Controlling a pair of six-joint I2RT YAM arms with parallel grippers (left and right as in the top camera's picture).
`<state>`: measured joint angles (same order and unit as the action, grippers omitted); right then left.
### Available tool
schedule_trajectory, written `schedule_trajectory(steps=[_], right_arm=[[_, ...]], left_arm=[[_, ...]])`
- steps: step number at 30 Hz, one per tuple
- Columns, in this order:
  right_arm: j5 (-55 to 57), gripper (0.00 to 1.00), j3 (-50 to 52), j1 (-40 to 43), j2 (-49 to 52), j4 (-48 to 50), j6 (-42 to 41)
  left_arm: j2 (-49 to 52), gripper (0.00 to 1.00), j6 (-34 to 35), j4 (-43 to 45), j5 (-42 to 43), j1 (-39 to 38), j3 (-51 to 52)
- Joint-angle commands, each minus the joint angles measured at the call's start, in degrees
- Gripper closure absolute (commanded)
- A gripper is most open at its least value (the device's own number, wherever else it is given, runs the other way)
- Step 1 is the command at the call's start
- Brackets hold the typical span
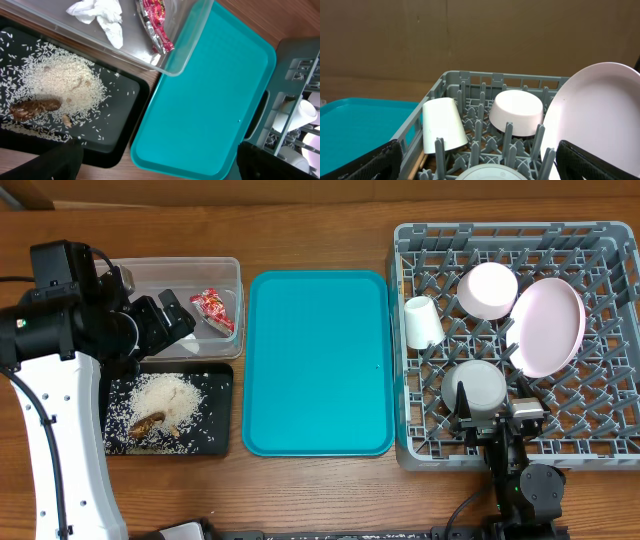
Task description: Sort waste into correct bins and load items into the dishwasher
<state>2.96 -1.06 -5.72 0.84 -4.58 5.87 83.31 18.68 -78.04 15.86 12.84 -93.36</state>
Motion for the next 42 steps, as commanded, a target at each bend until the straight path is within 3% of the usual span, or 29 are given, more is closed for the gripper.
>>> schedule_trajectory(steps=[1, 9, 16, 22, 35, 42], right_arm=[[-0.3, 0.0, 0.6, -0.3, -0.7, 0.1, 0.2], [-0.3, 0.0, 0.6, -0.3, -0.7, 0.1, 0.2], [-0.3, 0.0, 0.6, -0.3, -0.7, 0.1, 0.2], [-0.3, 0.0, 0.6, -0.3, -0.7, 0.1, 0.2], [-0.3, 0.0, 0.6, -0.3, -0.7, 0.1, 0.2], [-0.3, 0.0, 0.6, -0.3, -0.7, 0.1, 0.2]], left_arm=[[-4.8, 0.0, 0.2, -0.3, 0.2, -0.8, -0.5], [-18.2, 0.0, 0.2, -0.8, 0.3, -5.6, 3.6], [-32.9, 0.0, 0.2, 4.8, 0.3, -7.0, 23.6], [-43.8, 0.0, 0.2, 20.9, 0.7, -7.0, 42.2], [-58.7, 0.0, 0.2, 69.0, 2.2, -7.9, 72.8], [-64.7, 0.0, 0.2, 79.9, 1.6, -10.0, 82.4]])
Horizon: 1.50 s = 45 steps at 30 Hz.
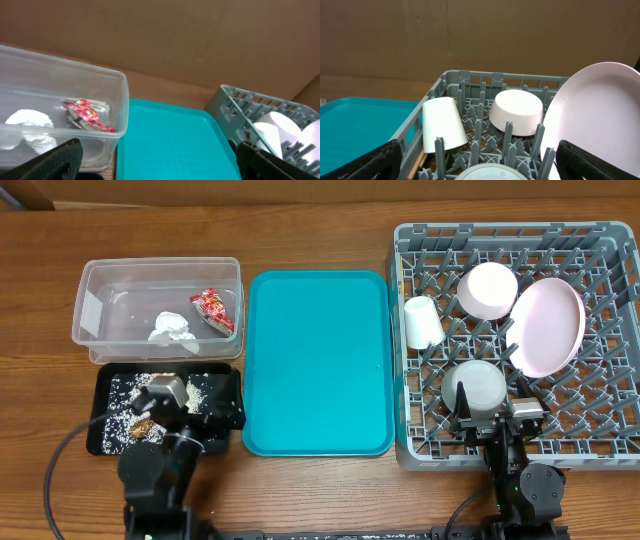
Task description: Sort waste into correct bins and load items into the dishwasher
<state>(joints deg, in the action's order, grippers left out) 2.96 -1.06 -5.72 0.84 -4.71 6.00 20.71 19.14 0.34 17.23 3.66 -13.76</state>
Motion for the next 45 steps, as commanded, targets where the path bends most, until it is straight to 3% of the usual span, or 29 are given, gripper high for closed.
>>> schedule_trajectory(steps=[1, 9, 15, 19, 25, 30, 37, 45], right_arm=[[-0.3, 0.0, 0.6, -0.3, -0.7, 0.3, 0.0], [-0.3, 0.0, 0.6, -0.3, -0.7, 0.2, 0.0], [-0.3, 0.0, 0.6, -0.3, -0.7, 0.3, 0.0], [-0.3, 0.0, 0.6, -0.3, -0.7, 0.3, 0.0], [-0.3, 0.0, 0.6, -0.3, -0.7, 0.3, 0.0], [-0.3, 0.0, 0.6, -0.3, -0.7, 0.2, 0.0], [-0.3, 0.0, 0.6, -0.3, -0.7, 0.3, 0.0], [-0.3, 0.0, 0.6, -0.3, -0.7, 0.2, 0.0]], left_arm=[[-2.8, 0.0, -0.3, 2.2, 0.2, -1.0, 3.8], [-10.3, 0.0, -0.3, 8.4, -2.8, -2.8, 13.0], [-14.3, 0.0, -0.5, 3.7, -7.2, -3.1, 13.5], [-17.7, 0.0, -0.7, -3.3, -14.5, -4.3, 13.5], [-20.5, 0.0, -16.3, -4.6, -18.4, -8.5, 13.5], [-20.5, 0.0, -24.4, -4.6, -19.6, -10.1, 13.5], [-20.5, 0.0, -24.9, -4.6, -20.5, -8.2, 13.5], [-20.5, 0.0, -18.0, -4.5, -20.5, -6.8, 13.5]])
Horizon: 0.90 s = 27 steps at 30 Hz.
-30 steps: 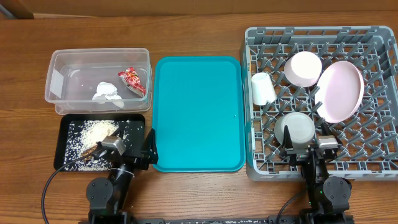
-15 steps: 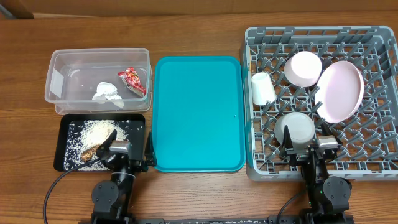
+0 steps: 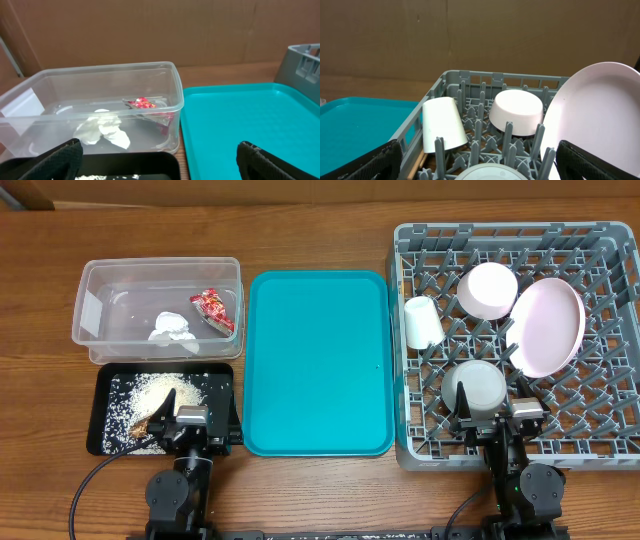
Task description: Sort waste into correct bins and load items into the dishwasher
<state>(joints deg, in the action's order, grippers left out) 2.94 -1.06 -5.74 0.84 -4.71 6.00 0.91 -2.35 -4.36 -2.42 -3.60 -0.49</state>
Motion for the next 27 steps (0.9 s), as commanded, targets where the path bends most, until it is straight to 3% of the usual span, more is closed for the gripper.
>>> schedule_trajectory(steps=[1, 27], right_arm=[[-0.2, 0.0, 0.6, -0.3, -0.7, 0.3, 0.0], [-0.2, 0.0, 0.6, -0.3, -0.7, 0.3, 0.0]], left_arm=[[-0.7, 0.0, 5.3, 0.2, -1.0, 0.5, 0.2], [-0.7, 0.0, 6.7, 0.2, -0.5, 0.6, 0.2]])
